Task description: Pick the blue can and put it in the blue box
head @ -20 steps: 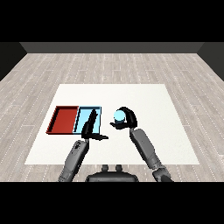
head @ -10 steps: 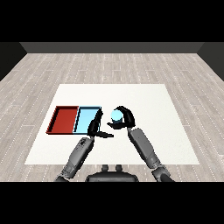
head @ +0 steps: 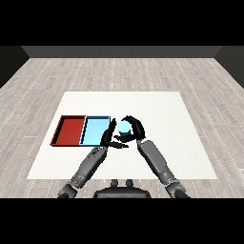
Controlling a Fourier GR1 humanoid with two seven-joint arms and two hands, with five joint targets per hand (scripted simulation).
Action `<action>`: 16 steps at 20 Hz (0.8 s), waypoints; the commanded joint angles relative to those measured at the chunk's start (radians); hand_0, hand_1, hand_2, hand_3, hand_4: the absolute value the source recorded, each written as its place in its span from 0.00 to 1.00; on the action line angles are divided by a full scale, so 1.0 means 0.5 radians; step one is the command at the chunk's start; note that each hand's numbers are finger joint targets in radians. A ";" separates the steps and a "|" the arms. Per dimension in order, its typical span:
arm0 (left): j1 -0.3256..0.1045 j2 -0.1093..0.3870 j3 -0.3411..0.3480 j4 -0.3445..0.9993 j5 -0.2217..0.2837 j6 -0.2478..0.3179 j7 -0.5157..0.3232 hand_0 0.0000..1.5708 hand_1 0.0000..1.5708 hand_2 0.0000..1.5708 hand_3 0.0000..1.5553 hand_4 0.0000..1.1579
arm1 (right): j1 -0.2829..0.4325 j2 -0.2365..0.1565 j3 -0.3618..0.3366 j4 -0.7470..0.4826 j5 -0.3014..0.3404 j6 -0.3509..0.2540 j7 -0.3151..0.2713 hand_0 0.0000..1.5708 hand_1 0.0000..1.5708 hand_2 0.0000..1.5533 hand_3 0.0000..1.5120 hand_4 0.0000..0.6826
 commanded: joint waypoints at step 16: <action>0.038 0.000 -0.350 -0.085 0.138 0.246 -0.040 0.00 0.00 0.00 0.00 0.00 | -0.093 0.002 0.314 -0.019 -0.092 -0.202 0.052 0.90 0.90 0.93 0.93 0.90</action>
